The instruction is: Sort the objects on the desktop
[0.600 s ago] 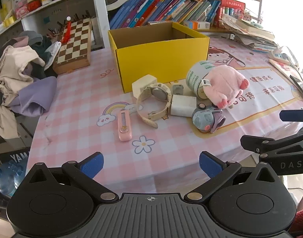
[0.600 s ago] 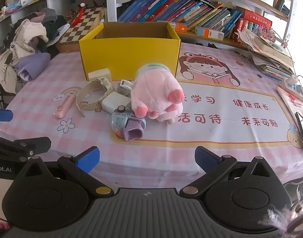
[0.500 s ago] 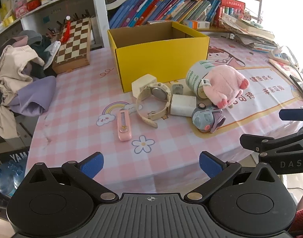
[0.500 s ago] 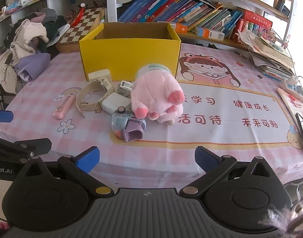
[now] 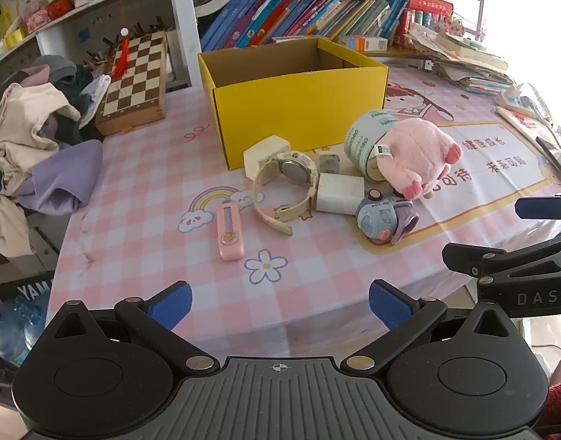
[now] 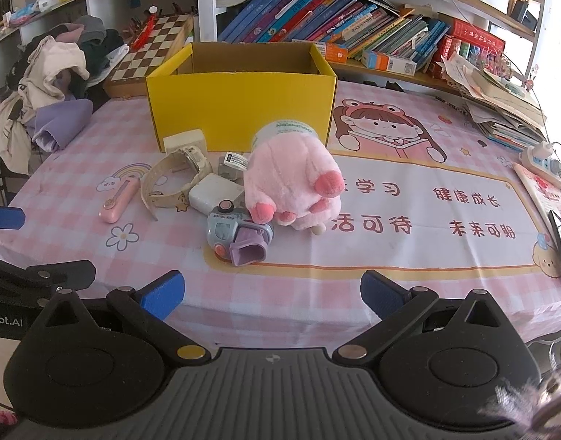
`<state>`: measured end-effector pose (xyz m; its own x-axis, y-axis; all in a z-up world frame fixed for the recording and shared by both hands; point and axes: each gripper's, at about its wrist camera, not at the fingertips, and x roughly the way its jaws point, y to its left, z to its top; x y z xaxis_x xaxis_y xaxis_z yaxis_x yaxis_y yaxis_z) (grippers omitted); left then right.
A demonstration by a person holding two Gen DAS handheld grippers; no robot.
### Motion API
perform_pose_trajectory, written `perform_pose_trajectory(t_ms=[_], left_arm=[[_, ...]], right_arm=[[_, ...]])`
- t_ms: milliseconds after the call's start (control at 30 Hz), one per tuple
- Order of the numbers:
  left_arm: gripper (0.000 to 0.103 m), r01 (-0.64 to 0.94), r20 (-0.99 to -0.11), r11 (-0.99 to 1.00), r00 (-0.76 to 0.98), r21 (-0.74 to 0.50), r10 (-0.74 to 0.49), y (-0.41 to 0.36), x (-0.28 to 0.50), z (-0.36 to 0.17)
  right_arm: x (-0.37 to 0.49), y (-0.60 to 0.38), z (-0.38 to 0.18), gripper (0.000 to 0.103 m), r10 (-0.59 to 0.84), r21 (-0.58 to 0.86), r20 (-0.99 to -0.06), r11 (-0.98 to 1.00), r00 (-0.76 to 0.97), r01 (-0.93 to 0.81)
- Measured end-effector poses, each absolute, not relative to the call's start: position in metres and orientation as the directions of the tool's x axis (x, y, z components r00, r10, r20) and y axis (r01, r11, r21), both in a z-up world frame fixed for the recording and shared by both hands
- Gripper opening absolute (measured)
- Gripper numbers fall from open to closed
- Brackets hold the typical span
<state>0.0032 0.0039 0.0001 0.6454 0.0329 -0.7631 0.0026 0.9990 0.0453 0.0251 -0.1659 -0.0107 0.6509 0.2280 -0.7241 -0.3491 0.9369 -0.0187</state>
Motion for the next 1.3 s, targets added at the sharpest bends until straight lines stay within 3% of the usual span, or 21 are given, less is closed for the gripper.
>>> perform_pose_trajectory(t_ms=[1300], left_arm=[[0.103, 0.027, -0.774, 0.999, 0.633, 0.027, 0.004, 0.0087, 0.0011, -0.0028]], right_arm=[[0.0297, -0.1574, -0.0117, 0.103, 0.237, -0.016, -0.725, 0.933, 0.646, -0.36]])
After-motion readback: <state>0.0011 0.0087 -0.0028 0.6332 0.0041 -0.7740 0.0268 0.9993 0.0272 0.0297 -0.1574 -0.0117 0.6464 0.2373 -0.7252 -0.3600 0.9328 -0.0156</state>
